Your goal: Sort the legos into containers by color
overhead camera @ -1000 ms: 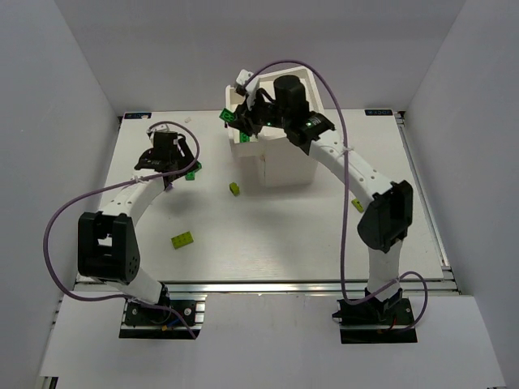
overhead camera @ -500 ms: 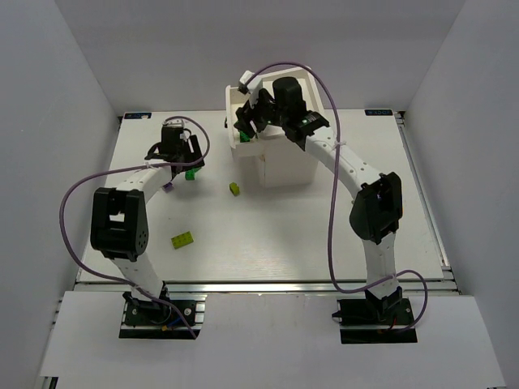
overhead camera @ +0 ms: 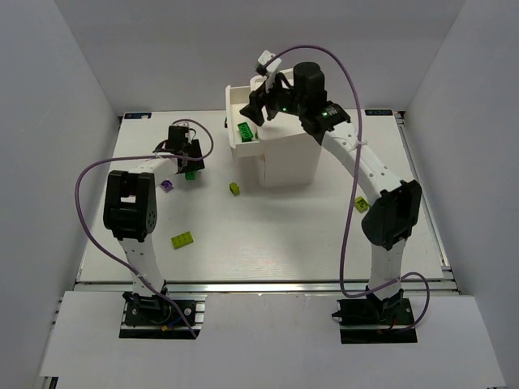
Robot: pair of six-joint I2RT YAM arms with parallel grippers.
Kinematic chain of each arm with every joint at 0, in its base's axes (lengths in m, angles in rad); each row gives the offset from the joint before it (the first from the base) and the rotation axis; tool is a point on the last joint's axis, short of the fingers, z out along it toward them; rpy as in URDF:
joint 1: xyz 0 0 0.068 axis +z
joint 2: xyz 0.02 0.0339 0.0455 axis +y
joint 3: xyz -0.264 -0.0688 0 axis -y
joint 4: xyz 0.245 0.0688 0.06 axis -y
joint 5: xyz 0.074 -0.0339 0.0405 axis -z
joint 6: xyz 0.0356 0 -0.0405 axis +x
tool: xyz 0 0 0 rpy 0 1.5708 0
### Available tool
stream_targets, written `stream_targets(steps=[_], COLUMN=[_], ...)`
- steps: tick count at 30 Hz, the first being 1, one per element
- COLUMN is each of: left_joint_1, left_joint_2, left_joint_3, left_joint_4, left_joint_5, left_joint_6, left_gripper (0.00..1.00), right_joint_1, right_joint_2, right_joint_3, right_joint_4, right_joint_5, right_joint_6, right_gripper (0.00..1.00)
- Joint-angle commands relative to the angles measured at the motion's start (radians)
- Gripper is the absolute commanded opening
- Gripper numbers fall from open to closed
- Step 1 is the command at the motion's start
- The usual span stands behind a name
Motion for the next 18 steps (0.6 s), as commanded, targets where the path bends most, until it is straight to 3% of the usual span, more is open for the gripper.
stream_targets(steps=[1, 12, 18], left_joint_1=[0.006, -0.003, -0.003], left_joint_2=[-0.008, 0.037, 0.055], left_joint_3=[0.038, 0.051, 0.066], left_joint_4=[-0.032, -0.073, -0.084], left_joint_5=[0.003, 0.003, 0.002], left_joint_6=[0.002, -0.009, -0.006], left_gripper=[0.74, 0.58, 0.55], right_joint_1=[-0.023, -0.079, -0.098], right_joint_2=[-0.096, -0.107, -0.117], right_joint_3=[-0.018, -0.058, -0.071], right_joint_4=[0.053, 0.067, 0.07], right_joint_5=[-0.041, -0.055, -0.068], right_joint_6=[0.038, 0.081, 0.104], right_gripper=[0.72, 0.72, 0.71])
